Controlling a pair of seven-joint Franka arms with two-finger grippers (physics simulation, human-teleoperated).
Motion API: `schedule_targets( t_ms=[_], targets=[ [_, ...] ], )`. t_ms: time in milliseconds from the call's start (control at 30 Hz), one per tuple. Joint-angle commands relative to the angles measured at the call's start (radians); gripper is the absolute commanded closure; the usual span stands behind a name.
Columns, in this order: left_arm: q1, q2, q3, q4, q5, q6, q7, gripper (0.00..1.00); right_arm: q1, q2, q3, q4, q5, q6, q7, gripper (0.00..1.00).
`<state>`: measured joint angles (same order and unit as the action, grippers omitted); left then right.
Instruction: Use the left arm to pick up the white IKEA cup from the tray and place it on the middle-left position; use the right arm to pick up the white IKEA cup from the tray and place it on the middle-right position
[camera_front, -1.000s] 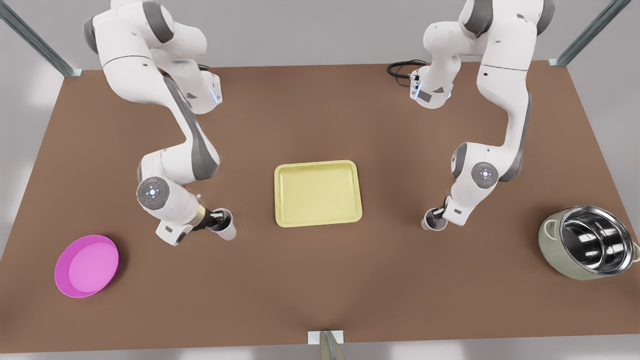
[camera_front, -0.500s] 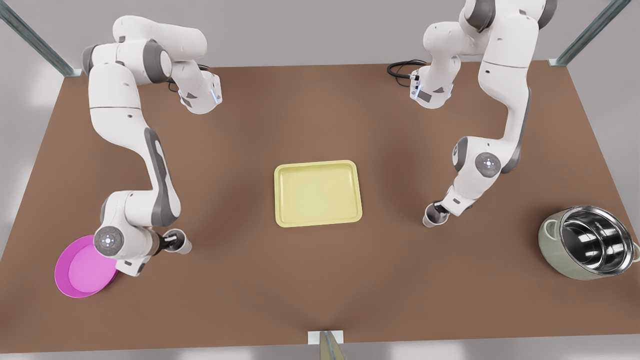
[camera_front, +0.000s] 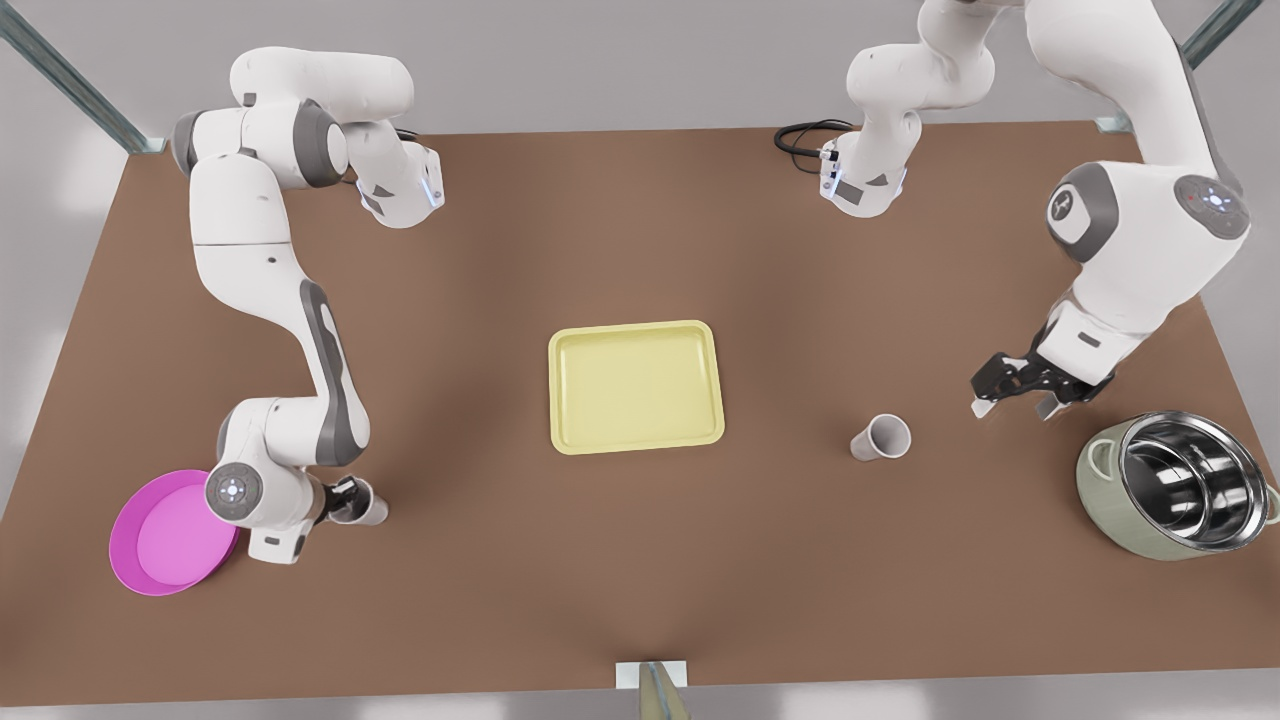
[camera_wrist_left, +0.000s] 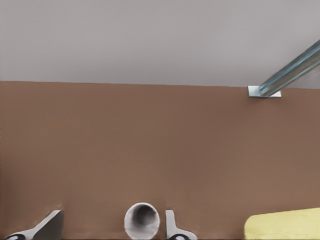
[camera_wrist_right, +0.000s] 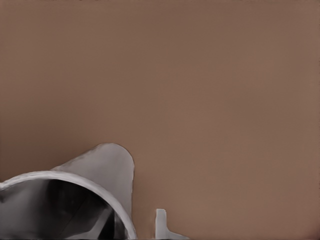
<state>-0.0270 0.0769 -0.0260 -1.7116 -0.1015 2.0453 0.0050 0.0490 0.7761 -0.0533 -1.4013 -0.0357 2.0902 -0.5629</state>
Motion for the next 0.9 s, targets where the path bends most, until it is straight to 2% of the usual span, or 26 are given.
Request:
schedule_targets(
  t_ms=[0,33,100,433,500,567,667,733,767,800,867],
  targets=[
    [-0.01,0.009,0.0,0.016,0.032,-0.169,0.015,0.0,0.0,-0.005,0.0,0.001,0.005,0.013,-0.13,0.44],
    [-0.002,0.058,0.003,0.105,0.028,-0.226,0.0,0.0,0.0,-0.009,0.0,0.001,0.005,0.011,-0.129,0.41],
    [0.036,0.057,0.009,0.101,0.031,-0.228,0.003,0.0,0.002,-0.009,0.001,0.001,0.027,0.01,-0.129,0.37],
    [0.042,0.072,0.011,0.095,0.036,-0.232,0.0,0.0,0.002,-0.04,-0.007,0.002,0.03,-0.012,-0.129,0.35],
    [0.045,0.072,0.009,0.095,0.036,-0.234,0.001,0.0,0.002,-0.058,-0.003,0.048,0.03,-0.076,-0.129,0.35],
    [0.047,0.072,0.009,0.095,0.036,-0.232,0.001,0.0,0.002,-0.1,0.0,0.088,0.028,-0.159,-0.126,0.3],
    [0.047,0.073,0.009,0.095,0.036,-0.232,0.001,0.0,0.058,-0.156,0.001,0.242,0.013,-0.449,-0.022,0.27],
    [0.047,0.072,0.009,0.098,0.036,-0.232,-0.002,0.0,0.061,-0.204,0.003,0.242,0.013,-0.498,0.06,0.22],
    [0.045,0.072,0.008,0.106,0.023,-0.232,-0.002,0.0,0.061,-0.216,0.004,0.242,0.014,-0.503,0.182,0.14],
    [0.036,0.087,0.006,0.116,0.026,-0.218,0.009,0.0,0.058,-0.247,-0.003,0.24,0.019,-0.499,0.274,0.0],
    [0.029,0.09,0.002,0.121,0.025,-0.218,0.001,0.0,0.045,-0.268,-0.039,0.24,0.016,-0.47,0.301,0.0]
  ],
)
